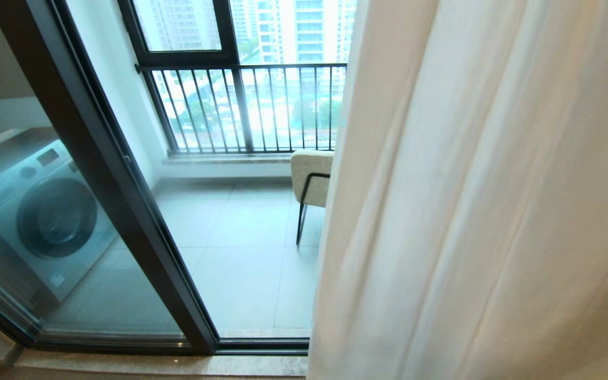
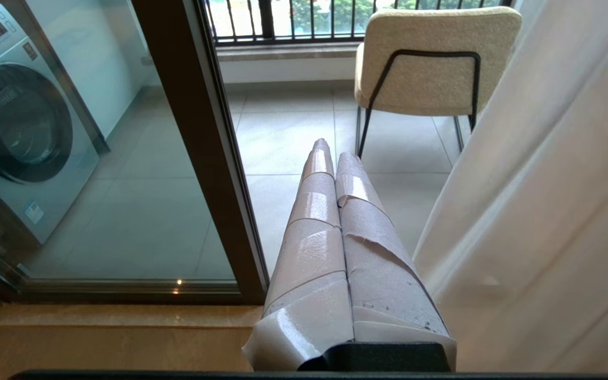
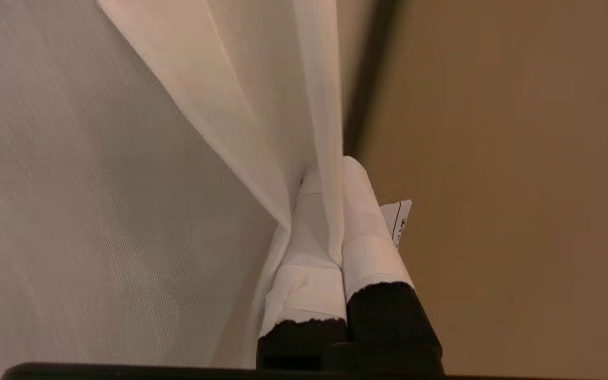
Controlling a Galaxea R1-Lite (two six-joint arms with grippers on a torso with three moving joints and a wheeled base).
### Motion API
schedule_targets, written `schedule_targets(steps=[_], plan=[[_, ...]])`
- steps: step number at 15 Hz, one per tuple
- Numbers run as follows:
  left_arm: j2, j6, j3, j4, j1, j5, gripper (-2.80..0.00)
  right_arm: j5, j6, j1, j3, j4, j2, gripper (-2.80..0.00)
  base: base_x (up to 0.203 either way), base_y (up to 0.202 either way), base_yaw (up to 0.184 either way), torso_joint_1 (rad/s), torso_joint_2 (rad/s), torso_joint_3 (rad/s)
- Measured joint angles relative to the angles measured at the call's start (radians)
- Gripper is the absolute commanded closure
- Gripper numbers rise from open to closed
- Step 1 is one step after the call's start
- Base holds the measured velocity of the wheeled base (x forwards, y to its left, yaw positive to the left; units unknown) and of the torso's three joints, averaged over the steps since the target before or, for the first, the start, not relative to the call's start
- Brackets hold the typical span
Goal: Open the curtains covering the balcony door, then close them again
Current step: Pull the inner curtains open on both sides
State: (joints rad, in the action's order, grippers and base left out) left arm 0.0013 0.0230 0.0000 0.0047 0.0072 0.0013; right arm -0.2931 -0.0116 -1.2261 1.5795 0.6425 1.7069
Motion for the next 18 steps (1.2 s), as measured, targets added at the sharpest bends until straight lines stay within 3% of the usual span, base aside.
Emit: schedule_targets(steps=[8, 14, 18], plan=[[0.000, 0.000, 0.000, 0.000, 0.000, 0.000, 0.00, -0.102, 0.001, -0.216, 0.041, 0.090, 0.128, 0.00, 0.000, 0.000, 0.000, 0.000, 0.00, 0.000], [0.000, 0.000, 0.000, 0.000, 0.000, 0.000, 0.00, -0.170, 0.002, -0.253, 0.042, 0.137, 0.175, 0.00, 0.000, 0.000, 0.000, 0.000, 0.00, 0.000], [0.000, 0.000, 0.000, 0.000, 0.000, 0.000, 0.00, -0.345, 0.036, -0.251, -0.031, 0.132, 0.128, 0.00, 0.000, 0.000, 0.000, 0.000, 0.00, 0.000]])
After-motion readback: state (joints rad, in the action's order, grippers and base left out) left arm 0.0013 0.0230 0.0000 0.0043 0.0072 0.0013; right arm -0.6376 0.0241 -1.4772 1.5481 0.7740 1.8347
